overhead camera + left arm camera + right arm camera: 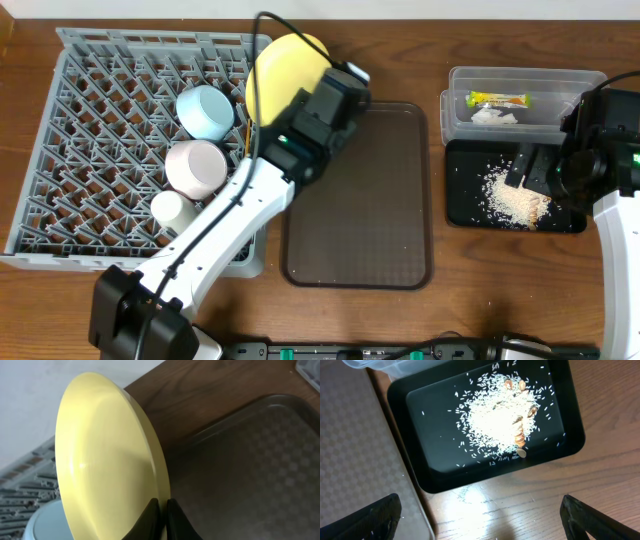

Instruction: Sort waste into correct bins and load items into the dishwasher

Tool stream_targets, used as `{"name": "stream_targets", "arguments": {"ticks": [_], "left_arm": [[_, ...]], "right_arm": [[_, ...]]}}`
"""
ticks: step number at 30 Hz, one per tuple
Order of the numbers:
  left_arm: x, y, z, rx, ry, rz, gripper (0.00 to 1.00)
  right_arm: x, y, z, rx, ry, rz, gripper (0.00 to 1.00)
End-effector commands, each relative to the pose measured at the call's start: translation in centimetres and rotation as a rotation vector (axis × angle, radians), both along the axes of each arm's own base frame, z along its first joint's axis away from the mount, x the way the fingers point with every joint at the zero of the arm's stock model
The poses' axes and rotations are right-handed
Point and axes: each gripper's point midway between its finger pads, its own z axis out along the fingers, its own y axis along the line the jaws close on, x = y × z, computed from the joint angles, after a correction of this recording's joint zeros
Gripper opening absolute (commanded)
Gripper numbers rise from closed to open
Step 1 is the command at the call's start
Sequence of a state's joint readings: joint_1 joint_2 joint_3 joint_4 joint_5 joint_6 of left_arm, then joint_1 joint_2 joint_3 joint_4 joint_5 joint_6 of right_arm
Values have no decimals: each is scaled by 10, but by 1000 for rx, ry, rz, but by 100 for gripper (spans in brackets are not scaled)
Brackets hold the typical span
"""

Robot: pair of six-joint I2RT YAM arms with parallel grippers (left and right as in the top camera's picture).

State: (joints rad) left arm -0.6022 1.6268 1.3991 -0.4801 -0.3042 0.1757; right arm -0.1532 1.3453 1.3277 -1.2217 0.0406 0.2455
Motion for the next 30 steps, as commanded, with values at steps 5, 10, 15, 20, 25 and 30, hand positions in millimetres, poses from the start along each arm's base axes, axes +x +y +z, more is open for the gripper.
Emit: {"name": "stream_targets", "arguments": {"ticks": [5,10,15,20,25,30], "left_arm": [[8,15,1,-199,74,31,8],[11,20,0,-311,124,40,8],[15,28,0,-392,158,55,8],[19,40,2,-486,193,87,8],[24,55,2,-540,206,138,8],[27,74,1,-559,215,178,8]], "right_arm": [[2,-2,7,-2,-19,-8,99],[2,-2,7,-2,-19,-8,99],[2,-2,7,-2,-19,-8,99],[1,-2,6,-2,-16,-8,99],[1,-2,6,-2,-16,-8,99],[1,-2,6,-2,-16,-9,99]]}}
